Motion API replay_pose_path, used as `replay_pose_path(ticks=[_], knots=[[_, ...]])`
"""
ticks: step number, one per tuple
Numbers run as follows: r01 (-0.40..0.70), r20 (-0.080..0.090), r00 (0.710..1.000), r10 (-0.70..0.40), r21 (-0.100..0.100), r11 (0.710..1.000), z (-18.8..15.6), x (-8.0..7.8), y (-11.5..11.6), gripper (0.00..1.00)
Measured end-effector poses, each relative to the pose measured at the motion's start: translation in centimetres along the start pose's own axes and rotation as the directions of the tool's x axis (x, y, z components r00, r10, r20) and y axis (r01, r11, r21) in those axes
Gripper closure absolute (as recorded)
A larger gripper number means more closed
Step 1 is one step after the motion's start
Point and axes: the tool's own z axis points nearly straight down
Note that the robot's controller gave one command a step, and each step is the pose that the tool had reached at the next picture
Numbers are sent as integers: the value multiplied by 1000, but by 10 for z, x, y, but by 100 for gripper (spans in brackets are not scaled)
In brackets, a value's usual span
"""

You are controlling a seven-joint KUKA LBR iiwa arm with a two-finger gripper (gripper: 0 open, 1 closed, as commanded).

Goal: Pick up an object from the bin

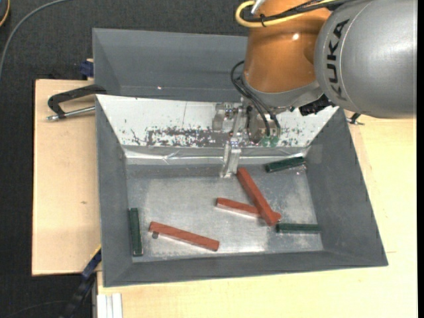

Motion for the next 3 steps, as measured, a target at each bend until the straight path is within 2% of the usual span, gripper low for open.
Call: replay_pose_path(ticks=[1,2,3], knots=[[75,-9,997,-75,3,997,106,32,-78,0],[-18,-9,1000,18,1,1000,158,78,-72,0],[-18,-2,1000,18,0,1000,155,76,-72,100]])
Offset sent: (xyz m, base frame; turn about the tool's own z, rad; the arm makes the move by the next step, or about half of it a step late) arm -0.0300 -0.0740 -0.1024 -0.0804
